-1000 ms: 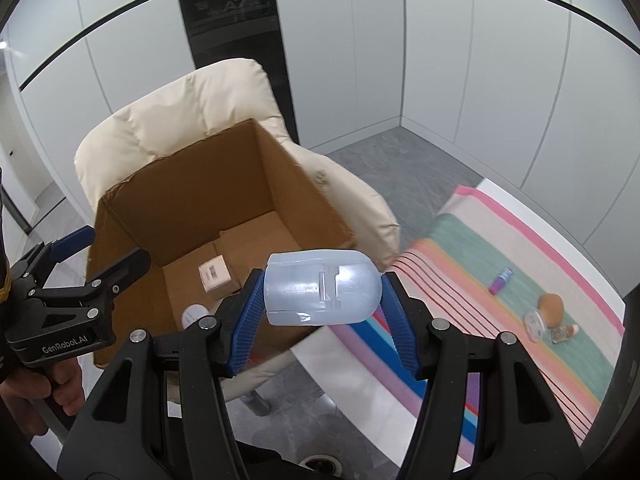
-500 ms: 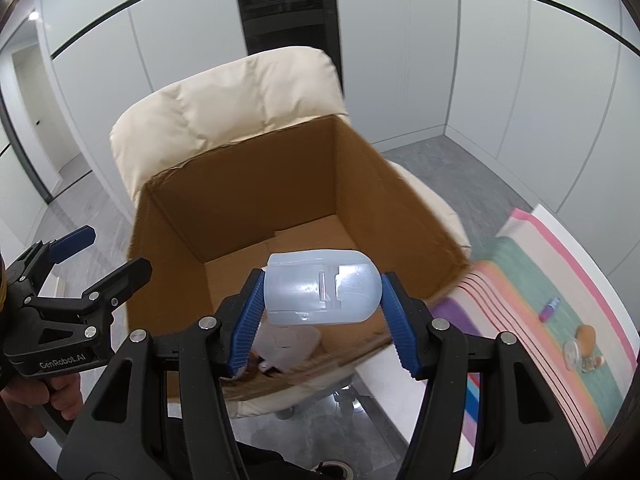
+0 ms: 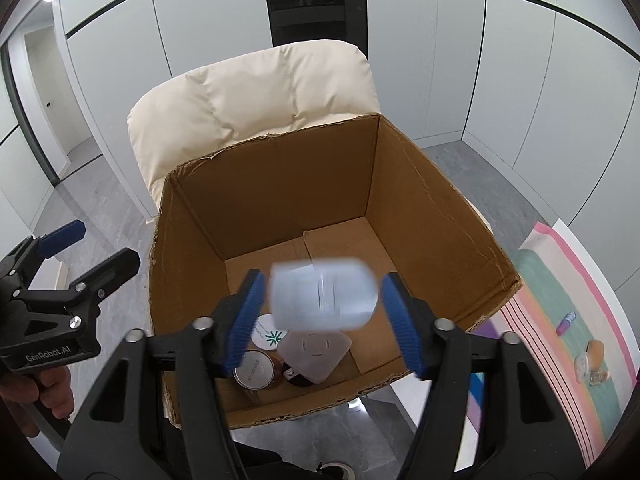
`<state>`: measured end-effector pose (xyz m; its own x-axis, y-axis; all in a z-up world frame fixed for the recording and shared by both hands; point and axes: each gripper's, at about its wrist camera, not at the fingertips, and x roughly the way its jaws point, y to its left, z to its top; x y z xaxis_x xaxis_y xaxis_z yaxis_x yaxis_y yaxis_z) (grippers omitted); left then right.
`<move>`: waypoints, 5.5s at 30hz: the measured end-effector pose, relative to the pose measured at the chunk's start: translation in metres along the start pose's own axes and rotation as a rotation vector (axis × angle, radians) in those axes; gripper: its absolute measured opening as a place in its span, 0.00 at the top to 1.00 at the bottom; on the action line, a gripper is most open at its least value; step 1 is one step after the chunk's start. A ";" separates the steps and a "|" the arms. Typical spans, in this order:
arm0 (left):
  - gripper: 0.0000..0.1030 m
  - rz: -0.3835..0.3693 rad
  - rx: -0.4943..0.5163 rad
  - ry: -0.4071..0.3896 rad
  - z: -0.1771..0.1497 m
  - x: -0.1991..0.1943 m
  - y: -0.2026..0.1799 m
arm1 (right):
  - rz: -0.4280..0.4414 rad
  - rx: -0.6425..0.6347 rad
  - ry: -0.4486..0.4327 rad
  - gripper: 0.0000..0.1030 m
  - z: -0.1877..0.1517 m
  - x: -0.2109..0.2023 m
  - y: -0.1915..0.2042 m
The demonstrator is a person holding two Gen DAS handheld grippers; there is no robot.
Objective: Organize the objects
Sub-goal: 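Open the left tool over the box while the right tool releases the blue case inside, then withdraw both open tools from the cardboard box back over the blanket, then move the left tool to the purple tube while the right tool approaches the glass bottle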
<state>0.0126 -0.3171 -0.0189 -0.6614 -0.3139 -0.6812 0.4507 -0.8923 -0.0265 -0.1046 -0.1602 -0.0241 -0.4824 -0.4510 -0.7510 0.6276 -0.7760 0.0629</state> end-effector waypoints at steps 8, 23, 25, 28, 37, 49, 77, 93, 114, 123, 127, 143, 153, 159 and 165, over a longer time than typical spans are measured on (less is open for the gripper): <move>0.00 -0.011 0.016 -0.001 0.001 0.002 -0.015 | -0.031 0.032 -0.018 0.09 -0.001 -0.004 -0.015; 0.00 -0.094 0.076 -0.010 0.009 0.007 -0.077 | -0.124 0.090 -0.051 0.00 -0.017 -0.028 -0.069; 0.00 -0.106 0.084 -0.010 0.009 0.007 -0.086 | -0.132 0.100 -0.052 0.00 -0.019 -0.031 -0.077; 0.00 -0.124 0.098 -0.012 0.009 0.006 -0.100 | -0.150 0.120 -0.053 0.00 -0.025 -0.036 -0.092; 0.00 -0.178 0.135 -0.015 0.009 0.006 -0.142 | -0.185 0.164 -0.054 0.00 -0.038 -0.053 -0.127; 0.00 -0.228 0.185 -0.011 0.007 0.007 -0.187 | -0.235 0.217 -0.055 0.00 -0.056 -0.071 -0.164; 0.00 -0.348 0.326 -0.001 -0.007 0.001 -0.296 | -0.362 0.358 -0.047 0.00 -0.112 -0.125 -0.248; 0.00 -0.406 0.421 0.009 -0.026 -0.012 -0.358 | -0.438 0.471 -0.014 0.00 -0.153 -0.156 -0.297; 0.00 -0.457 0.516 0.029 -0.046 -0.019 -0.432 | -0.492 0.573 0.037 0.00 -0.207 -0.183 -0.346; 0.00 -0.448 0.559 0.065 -0.055 0.005 -0.454 | -0.506 0.585 0.097 0.00 -0.241 -0.171 -0.369; 0.00 -0.421 0.578 0.082 -0.057 0.033 -0.465 | -0.503 0.571 0.116 0.00 -0.249 -0.153 -0.388; 0.21 -0.400 0.587 0.266 -0.089 0.171 -0.518 | -0.440 0.605 0.196 0.04 -0.266 -0.033 -0.460; 0.26 -0.416 0.590 0.313 -0.095 0.227 -0.547 | -0.437 0.567 0.225 0.05 -0.266 0.017 -0.483; 0.26 -0.443 0.602 0.304 -0.092 0.240 -0.564 | -0.443 0.515 0.185 0.15 -0.250 0.029 -0.489; 0.73 -0.471 0.627 0.293 -0.089 0.234 -0.578 | -0.449 0.524 0.169 0.36 -0.242 0.030 -0.491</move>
<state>-0.3495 0.1541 -0.2283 -0.4755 0.1571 -0.8656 -0.3086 -0.9512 -0.0031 -0.2795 0.3139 -0.2365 -0.4975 0.0036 -0.8675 -0.0061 -1.0000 -0.0007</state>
